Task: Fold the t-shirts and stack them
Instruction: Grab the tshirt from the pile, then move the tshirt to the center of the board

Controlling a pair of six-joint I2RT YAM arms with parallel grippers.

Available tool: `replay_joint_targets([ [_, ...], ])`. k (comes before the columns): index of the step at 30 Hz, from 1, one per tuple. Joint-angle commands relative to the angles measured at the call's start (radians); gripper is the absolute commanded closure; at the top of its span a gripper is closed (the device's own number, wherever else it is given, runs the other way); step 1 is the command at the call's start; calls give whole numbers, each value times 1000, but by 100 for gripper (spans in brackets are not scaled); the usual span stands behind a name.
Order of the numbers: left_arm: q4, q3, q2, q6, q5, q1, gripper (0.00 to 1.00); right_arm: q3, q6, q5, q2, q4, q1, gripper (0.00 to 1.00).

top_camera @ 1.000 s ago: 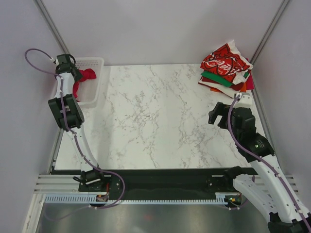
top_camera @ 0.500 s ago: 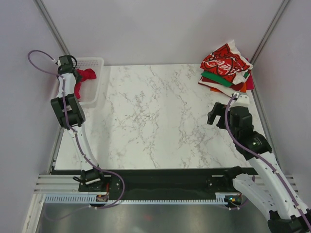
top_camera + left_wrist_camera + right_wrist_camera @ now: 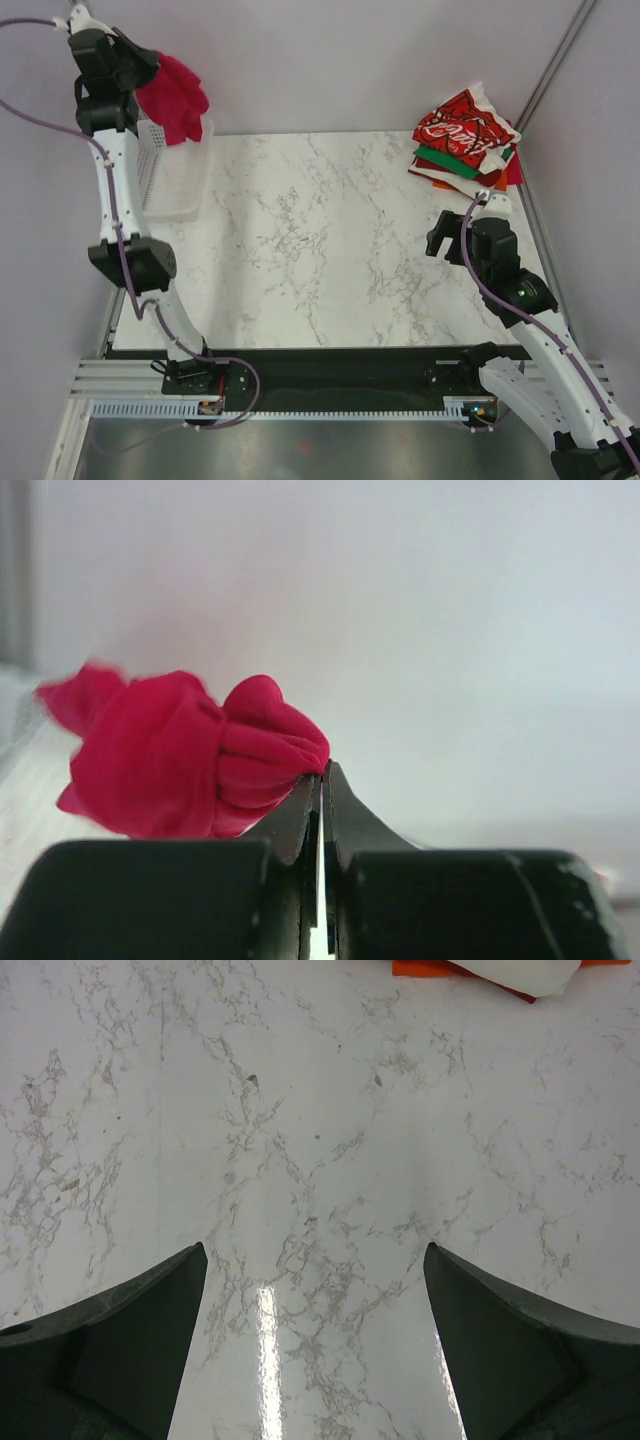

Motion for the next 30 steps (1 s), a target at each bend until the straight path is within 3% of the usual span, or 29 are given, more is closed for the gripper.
replay_joint_targets([
  [1, 157, -29, -375, -37, 133, -33, 98, 4, -1, 10, -11, 8, 2, 2],
  [2, 156, -131, -439, -30, 119, -34, 97, 2, 1, 12, -15, 8, 2, 2],
  [4, 154, -273, -553, -21, 72, -34, 69, 4, 1, 4, -22, 9, 2, 2],
  [5, 154, -435, -683, -24, 30, -34, 46, 2, 1, 4, -23, 11, 4, 2],
  [6, 156, -515, -737, -23, 30, -34, 7, 2, 1, 3, -22, 12, 4, 2],
  [7, 147, -592, -800, -18, 53, -33, 0, 2, 1, 0, -22, 12, 4, 2],
  [8, 145, -746, -902, -21, 71, -34, 0, 4, 2, -3, -19, 14, 4, 2],
  [12, 104, -1112, -1136, -69, 146, -33, 0, 8, 5, -42, -9, 11, 4, 2],
  [14, 95, -1300, -1196, -67, 228, -34, 0, 22, 11, -72, -5, 5, 4, 2],
  [17, 8, -1454, -1248, -23, 269, -36, 0, 40, 33, -112, 0, -18, 4, 2],
  [21, -4, -1620, -1288, -12, 292, -39, 1, 21, 83, -109, -14, -28, 4, 2],
  [25, -4, -1665, -1261, -12, 292, -65, 1, -7, 125, -152, 3, -28, 4, 2],
  [30, -4, -1674, -1143, -12, 292, -209, 1, -82, 134, -255, 113, 32, 5, 2],
])
